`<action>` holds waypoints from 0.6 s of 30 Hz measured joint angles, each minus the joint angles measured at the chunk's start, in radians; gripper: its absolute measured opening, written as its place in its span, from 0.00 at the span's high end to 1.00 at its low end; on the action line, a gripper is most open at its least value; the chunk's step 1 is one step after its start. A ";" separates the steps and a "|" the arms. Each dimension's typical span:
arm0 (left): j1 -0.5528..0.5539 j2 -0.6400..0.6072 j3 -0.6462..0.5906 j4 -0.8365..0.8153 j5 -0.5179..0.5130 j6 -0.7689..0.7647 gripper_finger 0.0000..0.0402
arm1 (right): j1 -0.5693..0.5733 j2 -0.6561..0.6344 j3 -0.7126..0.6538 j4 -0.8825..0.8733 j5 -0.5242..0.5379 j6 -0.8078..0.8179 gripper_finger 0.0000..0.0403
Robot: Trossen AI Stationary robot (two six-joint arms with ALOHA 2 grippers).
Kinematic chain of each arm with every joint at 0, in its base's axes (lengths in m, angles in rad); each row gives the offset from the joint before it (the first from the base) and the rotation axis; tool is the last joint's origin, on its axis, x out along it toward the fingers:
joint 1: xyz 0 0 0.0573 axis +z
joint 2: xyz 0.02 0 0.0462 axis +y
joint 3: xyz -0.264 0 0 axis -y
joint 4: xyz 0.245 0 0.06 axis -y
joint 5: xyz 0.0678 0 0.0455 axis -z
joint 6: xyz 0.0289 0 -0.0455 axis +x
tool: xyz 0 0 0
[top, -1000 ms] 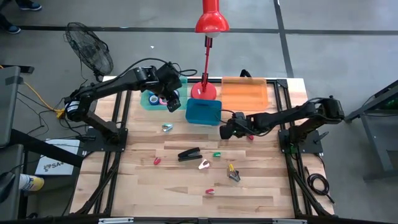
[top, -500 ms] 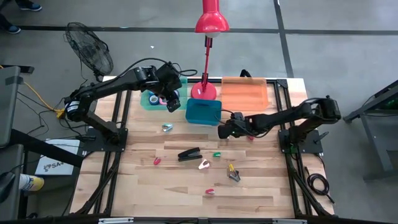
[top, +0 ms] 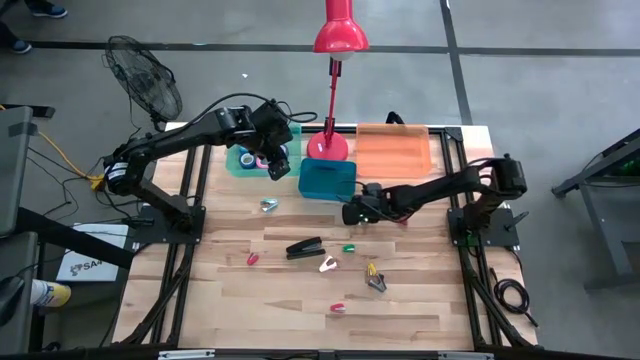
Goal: Pick and place Stapler, Stapler remover, tape
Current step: Put the gray staple remover into the blue bin
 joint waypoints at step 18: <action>0.000 0.000 0.000 -0.002 -0.001 0.043 0.51 | 0.008 0.032 0.057 -0.183 -0.083 -0.028 0.42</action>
